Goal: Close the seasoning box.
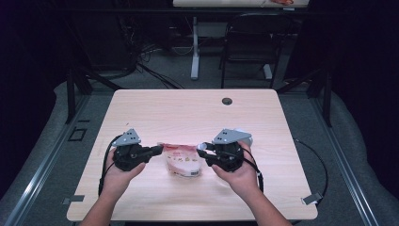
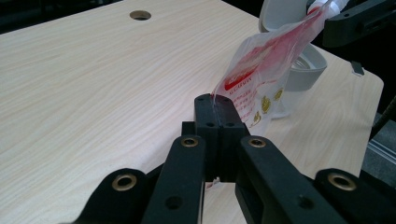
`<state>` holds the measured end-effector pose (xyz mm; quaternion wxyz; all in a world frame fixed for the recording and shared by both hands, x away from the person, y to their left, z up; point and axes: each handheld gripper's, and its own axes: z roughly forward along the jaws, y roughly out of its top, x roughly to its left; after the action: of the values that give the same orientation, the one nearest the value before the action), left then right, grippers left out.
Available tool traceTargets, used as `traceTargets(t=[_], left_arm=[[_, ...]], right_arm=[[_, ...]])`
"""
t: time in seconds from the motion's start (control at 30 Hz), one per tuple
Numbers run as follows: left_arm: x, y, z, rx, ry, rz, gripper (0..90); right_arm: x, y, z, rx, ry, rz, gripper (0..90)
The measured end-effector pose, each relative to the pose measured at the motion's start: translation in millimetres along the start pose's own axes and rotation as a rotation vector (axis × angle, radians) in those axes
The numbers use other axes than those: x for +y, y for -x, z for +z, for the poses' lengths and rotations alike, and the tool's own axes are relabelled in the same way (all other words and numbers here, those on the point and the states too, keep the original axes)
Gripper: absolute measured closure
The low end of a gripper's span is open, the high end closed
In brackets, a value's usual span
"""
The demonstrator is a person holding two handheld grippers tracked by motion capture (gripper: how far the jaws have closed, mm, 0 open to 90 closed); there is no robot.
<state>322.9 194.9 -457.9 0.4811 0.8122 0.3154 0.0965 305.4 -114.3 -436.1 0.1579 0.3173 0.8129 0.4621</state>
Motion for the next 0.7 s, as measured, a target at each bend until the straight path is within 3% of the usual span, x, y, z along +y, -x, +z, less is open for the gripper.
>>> traceTargets(t=[0.17,0.3,0.7], left_arm=[[-2.4,-5.4,-2.3,-0.014,0.015,-0.027,85.1],[-2.4,-6.4,-4.4,-0.012,0.025,-0.035,81.6],[2.4,-8.3,-15.4,-0.002,0.01,-0.032,73.3]], right_arm=[[5.8,-2.2,-4.2,-0.012,-0.027,-0.039,64.5],[10.6,-3.1,-9.0,-0.012,-0.011,-0.044,63.2],[30.7,-5.6,-18.6,-0.013,-0.014,-0.088,63.2]])
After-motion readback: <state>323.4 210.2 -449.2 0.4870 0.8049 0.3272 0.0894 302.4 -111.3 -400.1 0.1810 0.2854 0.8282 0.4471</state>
